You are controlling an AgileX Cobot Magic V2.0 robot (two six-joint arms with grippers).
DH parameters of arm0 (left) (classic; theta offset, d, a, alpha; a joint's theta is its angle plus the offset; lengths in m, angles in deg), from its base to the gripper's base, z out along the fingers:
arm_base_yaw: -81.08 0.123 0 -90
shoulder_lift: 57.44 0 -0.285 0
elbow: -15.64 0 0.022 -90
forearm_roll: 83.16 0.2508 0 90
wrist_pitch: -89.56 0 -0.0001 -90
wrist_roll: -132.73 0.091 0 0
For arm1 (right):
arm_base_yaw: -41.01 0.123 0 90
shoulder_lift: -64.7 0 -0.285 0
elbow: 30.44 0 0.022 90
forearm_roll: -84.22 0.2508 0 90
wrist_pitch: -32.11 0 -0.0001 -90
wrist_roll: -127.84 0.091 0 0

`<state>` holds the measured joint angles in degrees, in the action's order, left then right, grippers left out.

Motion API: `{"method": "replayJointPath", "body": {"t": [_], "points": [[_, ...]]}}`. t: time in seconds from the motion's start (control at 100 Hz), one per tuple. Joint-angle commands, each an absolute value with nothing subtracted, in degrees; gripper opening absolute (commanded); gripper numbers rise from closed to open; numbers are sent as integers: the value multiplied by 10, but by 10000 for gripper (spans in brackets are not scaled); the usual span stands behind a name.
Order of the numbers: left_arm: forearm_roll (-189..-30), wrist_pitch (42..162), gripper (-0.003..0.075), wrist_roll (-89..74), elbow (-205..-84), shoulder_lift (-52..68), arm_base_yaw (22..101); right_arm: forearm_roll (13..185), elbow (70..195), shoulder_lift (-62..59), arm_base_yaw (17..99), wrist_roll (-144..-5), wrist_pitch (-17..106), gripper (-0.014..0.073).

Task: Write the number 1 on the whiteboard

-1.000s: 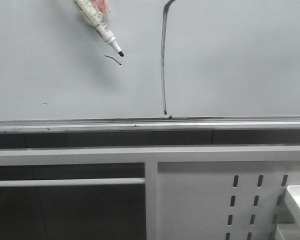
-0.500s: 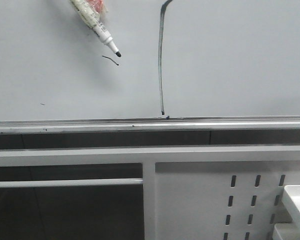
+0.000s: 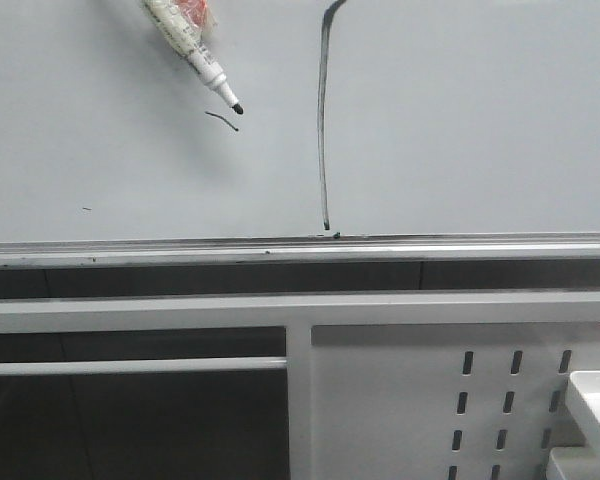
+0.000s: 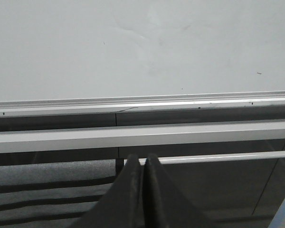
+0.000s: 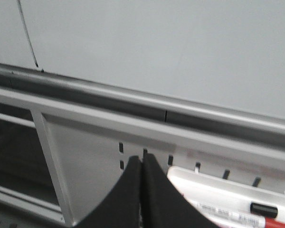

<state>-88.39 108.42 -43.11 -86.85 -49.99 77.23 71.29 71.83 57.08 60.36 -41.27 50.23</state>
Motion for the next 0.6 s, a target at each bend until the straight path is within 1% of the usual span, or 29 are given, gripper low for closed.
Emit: {"method": "replayJointPath", "body": {"t": [0.0,0.59], "points": [[-886,1049,-20,-437,-849,-513,774,704,712,584,599,-409,500,-63],[-887,1049,-20,-437,-849,-513,774,699,712,586,599,-409,496,-63]]}}
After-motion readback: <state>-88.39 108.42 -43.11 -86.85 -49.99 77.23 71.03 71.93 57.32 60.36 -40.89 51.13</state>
